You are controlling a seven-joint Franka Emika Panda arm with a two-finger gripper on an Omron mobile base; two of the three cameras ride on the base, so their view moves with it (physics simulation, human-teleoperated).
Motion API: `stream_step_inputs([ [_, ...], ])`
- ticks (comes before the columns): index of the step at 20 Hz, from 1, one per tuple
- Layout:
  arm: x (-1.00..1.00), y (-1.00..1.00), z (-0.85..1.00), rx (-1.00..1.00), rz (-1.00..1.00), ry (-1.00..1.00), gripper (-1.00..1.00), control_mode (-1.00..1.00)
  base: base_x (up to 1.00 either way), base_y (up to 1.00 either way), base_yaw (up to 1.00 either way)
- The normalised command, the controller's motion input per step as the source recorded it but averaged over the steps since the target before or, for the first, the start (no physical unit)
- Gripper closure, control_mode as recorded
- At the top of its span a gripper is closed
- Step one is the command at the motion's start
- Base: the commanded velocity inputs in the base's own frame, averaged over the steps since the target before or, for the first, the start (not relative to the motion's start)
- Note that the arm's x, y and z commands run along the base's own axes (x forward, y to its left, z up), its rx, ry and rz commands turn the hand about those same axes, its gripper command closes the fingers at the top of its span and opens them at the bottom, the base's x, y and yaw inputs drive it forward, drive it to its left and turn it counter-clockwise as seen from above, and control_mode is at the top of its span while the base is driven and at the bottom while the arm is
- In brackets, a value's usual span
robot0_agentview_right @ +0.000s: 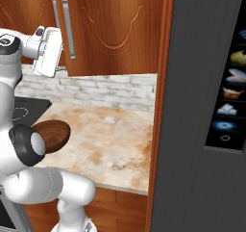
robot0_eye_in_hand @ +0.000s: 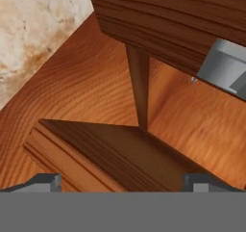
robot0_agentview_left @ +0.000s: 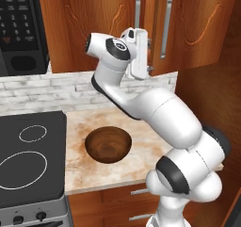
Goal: Open the cabinet and setup a tea strainer by placing it in the bowl upright.
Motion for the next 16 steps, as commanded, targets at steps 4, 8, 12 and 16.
stream_step_inputs([
  [4,0.00,-0.53,0.00,0.00,0.00,0.00,-1.00,-1.00,0.00,0.00,0.00],
  [8,-0.24,-0.56,0.00,0.00,-0.01,-0.01,-1.00,-1.00,0.00,0.00,0.00],
  [12,-0.54,-0.66,0.00,0.00,-0.05,-0.02,-1.00,-1.00,0.00,0.00,0.00],
  [16,-0.72,-0.77,0.05,0.00,-0.05,-0.05,-1.00,-1.00,0.00,0.00,0.00],
])
